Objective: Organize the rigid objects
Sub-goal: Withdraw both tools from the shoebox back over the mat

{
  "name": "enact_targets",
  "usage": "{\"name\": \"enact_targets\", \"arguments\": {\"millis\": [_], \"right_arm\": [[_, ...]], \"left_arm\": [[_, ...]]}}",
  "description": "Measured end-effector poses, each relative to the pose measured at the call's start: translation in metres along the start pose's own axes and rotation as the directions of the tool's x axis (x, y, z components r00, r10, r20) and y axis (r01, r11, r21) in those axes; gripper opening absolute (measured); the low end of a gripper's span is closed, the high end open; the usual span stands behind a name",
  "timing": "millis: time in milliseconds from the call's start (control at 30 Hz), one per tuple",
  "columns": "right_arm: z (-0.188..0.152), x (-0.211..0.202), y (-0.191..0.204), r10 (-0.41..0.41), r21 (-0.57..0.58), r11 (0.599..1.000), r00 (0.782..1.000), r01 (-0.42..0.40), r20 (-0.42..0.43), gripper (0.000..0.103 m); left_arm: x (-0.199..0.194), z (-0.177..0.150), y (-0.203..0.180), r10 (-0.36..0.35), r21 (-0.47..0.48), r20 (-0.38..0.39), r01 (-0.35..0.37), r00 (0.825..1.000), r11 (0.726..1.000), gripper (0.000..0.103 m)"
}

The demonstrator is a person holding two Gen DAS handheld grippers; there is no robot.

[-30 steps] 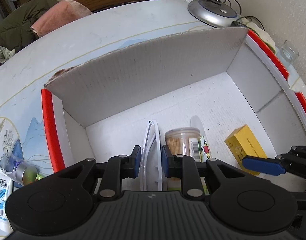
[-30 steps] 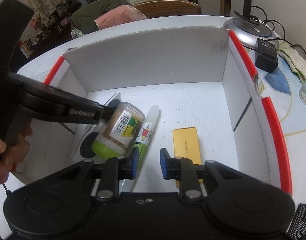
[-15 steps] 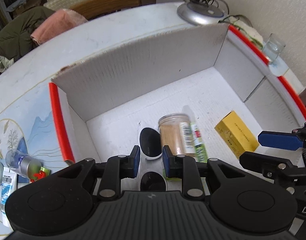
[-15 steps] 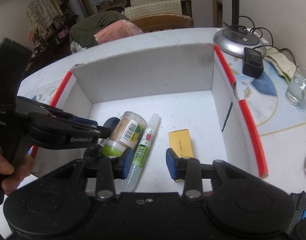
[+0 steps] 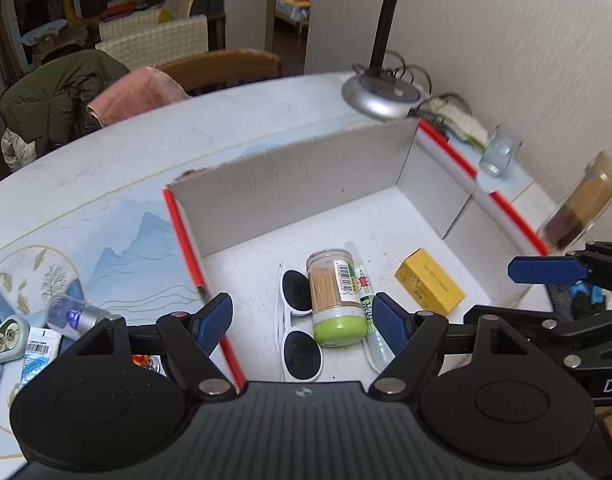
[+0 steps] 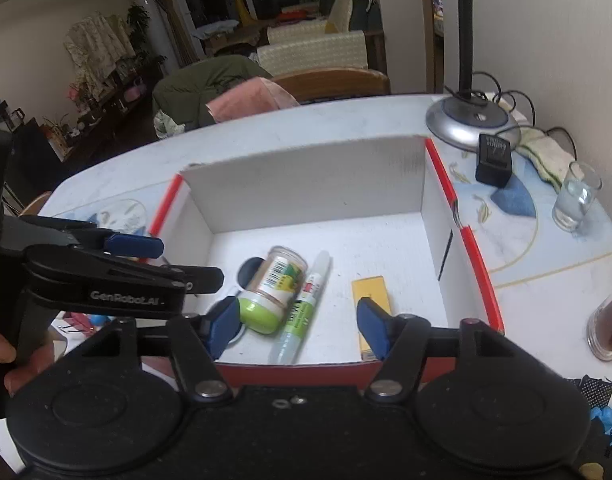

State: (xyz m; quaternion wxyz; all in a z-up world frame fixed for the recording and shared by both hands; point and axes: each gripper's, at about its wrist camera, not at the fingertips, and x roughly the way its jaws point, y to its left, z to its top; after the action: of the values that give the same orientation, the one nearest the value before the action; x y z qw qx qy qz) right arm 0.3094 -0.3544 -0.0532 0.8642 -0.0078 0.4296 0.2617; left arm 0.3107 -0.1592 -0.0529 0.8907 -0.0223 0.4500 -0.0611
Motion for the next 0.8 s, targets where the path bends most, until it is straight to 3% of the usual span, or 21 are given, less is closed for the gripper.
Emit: {"name": "enact_targets", "arguments": {"millis": [367, 433, 600, 800], "right_arm": [[-0.003, -0.031, 0.042, -0.004, 0.001, 1.000, 0.998, 0.004, 0.070, 0.093], [-0.004, -0.035, 0.052, -0.018, 0.000, 1.000, 0.996, 0.018, 0.088, 0.095], [-0.010, -0.041, 0.074, -0.017, 0.028, 1.000, 0.993, 0.014, 0.113, 0.099], [-0.016, -0.033, 0.104, -0.016, 0.026, 1.000, 0.994, 0.013, 0.104, 0.099]], "left_arm": [[-0.067, -0.024, 0.029, -0.053, -0.010, 0.123, 0.054, 0.991, 0.998, 0.082], [-0.077, -0.029, 0.039, -0.051, -0.014, 0.137, 0.053, 0.989, 0.998, 0.083], [-0.096, -0.043, 0.065, -0.057, -0.034, 0.170, 0.064, 0.984, 0.997, 0.103], [-0.110, -0.058, 0.097, 0.006, -0.038, 0.192, 0.002, 0.981, 0.999, 0.103]]}}
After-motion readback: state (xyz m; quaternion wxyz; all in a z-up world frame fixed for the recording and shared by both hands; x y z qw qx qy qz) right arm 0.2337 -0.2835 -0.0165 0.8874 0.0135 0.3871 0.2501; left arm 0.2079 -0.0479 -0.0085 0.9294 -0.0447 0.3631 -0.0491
